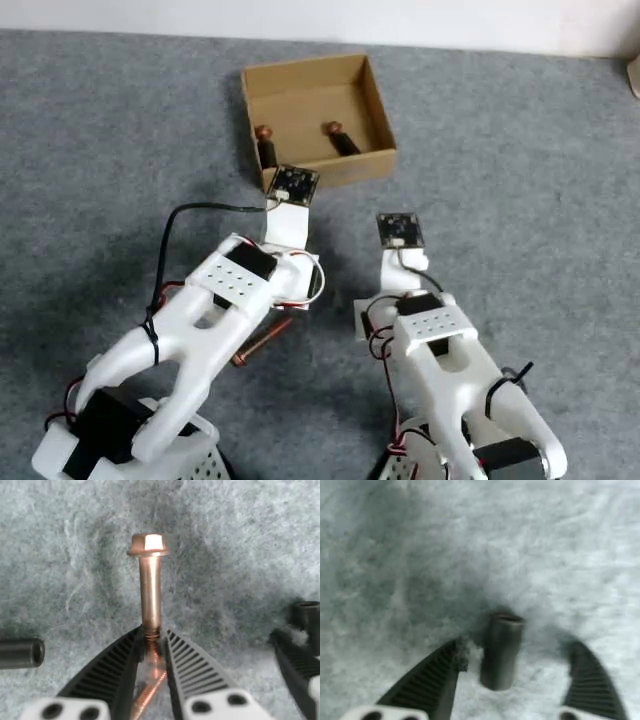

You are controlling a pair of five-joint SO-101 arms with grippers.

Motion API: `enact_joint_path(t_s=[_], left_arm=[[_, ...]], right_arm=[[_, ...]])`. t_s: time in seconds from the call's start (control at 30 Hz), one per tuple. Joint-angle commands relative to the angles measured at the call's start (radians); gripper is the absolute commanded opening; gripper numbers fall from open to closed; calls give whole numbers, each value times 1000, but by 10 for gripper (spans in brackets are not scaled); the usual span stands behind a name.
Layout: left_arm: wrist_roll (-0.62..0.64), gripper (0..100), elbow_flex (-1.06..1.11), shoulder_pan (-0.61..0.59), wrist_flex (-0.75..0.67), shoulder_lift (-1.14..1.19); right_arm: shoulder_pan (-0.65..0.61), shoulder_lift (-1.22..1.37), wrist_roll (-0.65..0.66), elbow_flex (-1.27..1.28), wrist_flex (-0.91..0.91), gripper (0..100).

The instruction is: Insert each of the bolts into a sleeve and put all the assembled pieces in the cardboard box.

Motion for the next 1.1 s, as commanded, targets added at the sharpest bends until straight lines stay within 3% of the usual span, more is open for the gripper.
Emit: enact_joint_path(t_s=[0.0, 0.03, 0.23, 0.33, 0.6, 0.93, 1.07], left_arm=[[5, 4, -5, 15, -18, -42], [5, 4, -5, 15, -18, -42], [5, 4, -4, 16, -18, -42], [3, 4, 4, 28, -20, -42], [0, 4, 2, 70, -14, -74], [-31, 4, 4, 68, 68, -628], [-118, 4, 7, 77, 63, -842]], right_arm=[[-16, 18, -2, -8, -19, 39], [-16, 18, -2, -8, -19, 0], [-15, 7, -2, -8, -13, 5], [-16, -38, 69, -8, 19, 5], [-4, -515, 146, 122, 21, 5], [-65, -1376, 359, 466, 25, 4], [-165, -1386, 408, 547, 8, 4]])
